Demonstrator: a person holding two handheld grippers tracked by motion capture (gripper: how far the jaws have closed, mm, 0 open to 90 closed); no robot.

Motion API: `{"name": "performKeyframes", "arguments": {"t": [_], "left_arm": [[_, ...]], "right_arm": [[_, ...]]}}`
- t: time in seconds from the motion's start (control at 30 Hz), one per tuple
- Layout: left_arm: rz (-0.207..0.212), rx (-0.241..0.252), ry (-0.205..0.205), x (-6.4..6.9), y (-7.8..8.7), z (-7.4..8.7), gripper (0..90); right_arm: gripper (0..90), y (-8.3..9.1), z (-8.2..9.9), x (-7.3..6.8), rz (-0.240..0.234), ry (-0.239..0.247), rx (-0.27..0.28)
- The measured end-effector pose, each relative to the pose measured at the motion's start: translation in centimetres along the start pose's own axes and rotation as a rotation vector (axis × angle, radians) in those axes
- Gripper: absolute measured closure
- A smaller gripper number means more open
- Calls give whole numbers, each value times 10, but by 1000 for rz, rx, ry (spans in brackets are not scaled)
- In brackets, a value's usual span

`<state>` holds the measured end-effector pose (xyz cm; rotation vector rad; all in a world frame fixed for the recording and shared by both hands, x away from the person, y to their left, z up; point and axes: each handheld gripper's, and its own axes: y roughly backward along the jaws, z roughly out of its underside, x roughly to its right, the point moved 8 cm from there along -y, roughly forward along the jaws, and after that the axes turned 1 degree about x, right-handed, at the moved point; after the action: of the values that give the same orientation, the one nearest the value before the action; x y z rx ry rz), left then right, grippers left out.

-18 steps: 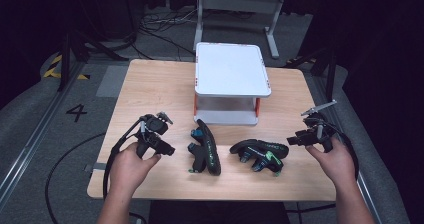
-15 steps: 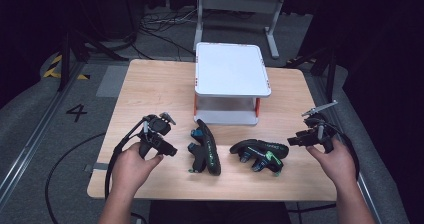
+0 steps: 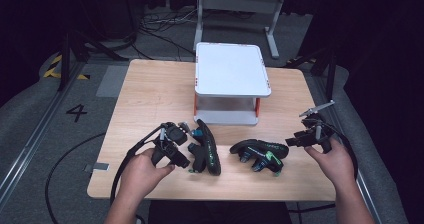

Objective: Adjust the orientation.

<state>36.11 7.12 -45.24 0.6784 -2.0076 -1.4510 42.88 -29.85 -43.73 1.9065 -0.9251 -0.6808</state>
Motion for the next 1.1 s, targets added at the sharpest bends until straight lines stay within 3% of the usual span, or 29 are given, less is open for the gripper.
{"name": "performKeyframes", "arguments": {"t": [0.1, 0.2, 0.23, 0.3, 0.43, 0.57, 0.77, 0.83, 0.87, 0.97, 1.0, 1.1], "left_arm": [[23, -47, -8, 4, -14, 1, 399], [30, -103, -42, 10, -28, 2, 400], [30, -103, -61, 11, -32, 0, 400], [46, -109, -47, 12, -38, -2, 411], [57, -156, -60, 13, -52, -1, 410], [54, -144, -63, 11, -56, -3, 437], [50, -146, -101, 14, -62, -5, 591], [57, -145, -120, 17, -62, -6, 709], [57, -145, -131, 18, -62, -6, 709], [47, -154, -134, 18, -62, -5, 796], [53, -135, -125, 18, -59, -6, 848], [49, -118, -120, 17, -55, -6, 865]], "right_arm": [[493, 0, -1, -1, -3, 3, -1], [493, 0, -1, -1, -5, 3, 1], [493, 1, -1, -1, -5, 4, 0], [493, 0, -1, -1, -7, 3, 0], [493, 1, -1, -1, -10, 5, 1], [493, -1, 0, -1, -12, 0, -6], [493, -4, 1, 0, -16, 3, -15], [494, -5, 2, 0, -20, 1, -22], [494, -5, 2, 0, -20, 1, -22], [494, -5, 2, -1, -22, 2, -21], [494, -5, 2, -1, -23, 4, -20], [494, -4, 2, -2, -24, 3, -21]]}}
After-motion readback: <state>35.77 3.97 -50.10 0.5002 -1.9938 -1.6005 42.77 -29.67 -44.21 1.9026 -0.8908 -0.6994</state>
